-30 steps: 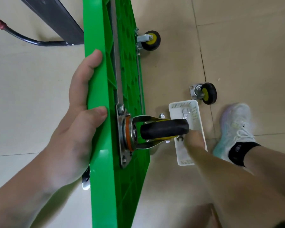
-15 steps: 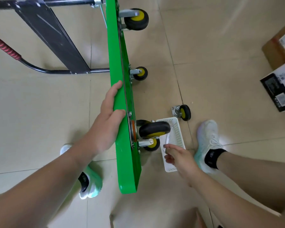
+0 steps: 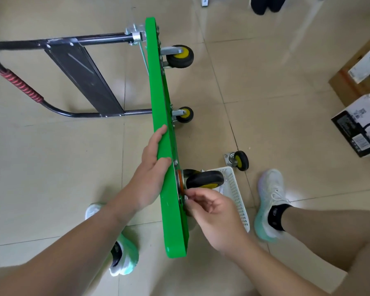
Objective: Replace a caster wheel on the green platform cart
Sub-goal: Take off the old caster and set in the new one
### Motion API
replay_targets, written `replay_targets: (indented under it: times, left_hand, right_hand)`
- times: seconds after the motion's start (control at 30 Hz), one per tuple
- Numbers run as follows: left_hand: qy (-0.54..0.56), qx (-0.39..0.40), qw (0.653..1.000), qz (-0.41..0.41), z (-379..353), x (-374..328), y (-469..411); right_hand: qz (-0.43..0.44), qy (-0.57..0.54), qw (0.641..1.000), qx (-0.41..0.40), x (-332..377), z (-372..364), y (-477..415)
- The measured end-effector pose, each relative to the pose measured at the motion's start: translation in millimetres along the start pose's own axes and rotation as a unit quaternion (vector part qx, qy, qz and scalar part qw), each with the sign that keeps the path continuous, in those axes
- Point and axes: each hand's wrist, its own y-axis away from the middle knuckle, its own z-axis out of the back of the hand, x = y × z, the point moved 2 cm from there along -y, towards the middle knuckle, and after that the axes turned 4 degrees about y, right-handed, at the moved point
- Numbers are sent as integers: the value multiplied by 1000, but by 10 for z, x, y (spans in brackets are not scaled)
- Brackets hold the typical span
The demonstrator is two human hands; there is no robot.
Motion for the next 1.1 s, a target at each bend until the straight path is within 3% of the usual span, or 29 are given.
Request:
replay_targets:
  times: [1.1]
  left_hand:
    - [11, 6, 1000, 5, -1, 45, -18]
  right_hand:
    - [35, 65, 997, 9, -79, -13, -86]
